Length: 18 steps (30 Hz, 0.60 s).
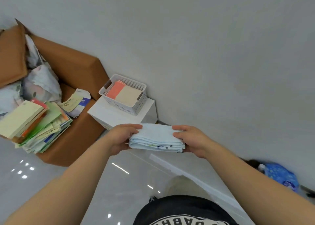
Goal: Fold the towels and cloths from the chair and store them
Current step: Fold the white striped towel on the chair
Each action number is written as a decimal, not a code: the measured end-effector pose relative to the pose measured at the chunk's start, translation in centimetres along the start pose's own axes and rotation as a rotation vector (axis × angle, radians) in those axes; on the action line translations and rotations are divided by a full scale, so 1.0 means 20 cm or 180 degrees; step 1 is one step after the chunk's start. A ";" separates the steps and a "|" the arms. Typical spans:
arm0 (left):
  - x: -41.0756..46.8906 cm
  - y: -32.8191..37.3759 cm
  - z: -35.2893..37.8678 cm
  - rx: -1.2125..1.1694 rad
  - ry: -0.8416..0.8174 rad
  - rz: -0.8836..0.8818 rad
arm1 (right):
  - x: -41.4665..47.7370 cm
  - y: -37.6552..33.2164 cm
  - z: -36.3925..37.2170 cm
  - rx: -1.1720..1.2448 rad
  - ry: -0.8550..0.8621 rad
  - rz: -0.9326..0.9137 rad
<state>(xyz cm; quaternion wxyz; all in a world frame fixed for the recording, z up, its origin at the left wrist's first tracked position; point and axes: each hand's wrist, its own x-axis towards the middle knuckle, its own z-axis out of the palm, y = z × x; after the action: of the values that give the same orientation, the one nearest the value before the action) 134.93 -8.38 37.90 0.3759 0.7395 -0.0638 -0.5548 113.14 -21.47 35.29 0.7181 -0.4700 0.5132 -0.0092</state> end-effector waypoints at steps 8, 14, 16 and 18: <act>0.83 0.54 -0.43 0.0351 0.0057 -0.0293 | 0.80 -0.50 0.27 -0.0012 -0.0087 0.0356; 1.24 0.86 -0.75 0.0661 -0.0032 -0.0426 | 1.28 -0.88 0.50 -0.0202 -0.0261 0.0751; 1.35 0.95 -0.85 0.0908 -0.0084 -0.0409 | 1.40 -0.99 0.58 -0.0407 -0.0264 0.0796; 1.48 1.00 -0.95 0.1182 -0.0219 -0.0351 | 1.52 -1.07 0.65 -0.0666 -0.0247 0.0804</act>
<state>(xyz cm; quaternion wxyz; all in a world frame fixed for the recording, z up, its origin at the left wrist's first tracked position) 169.11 -28.53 29.50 0.1997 0.7791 -0.1372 -0.5782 147.36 -39.81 28.14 0.6799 -0.4740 0.5382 0.1528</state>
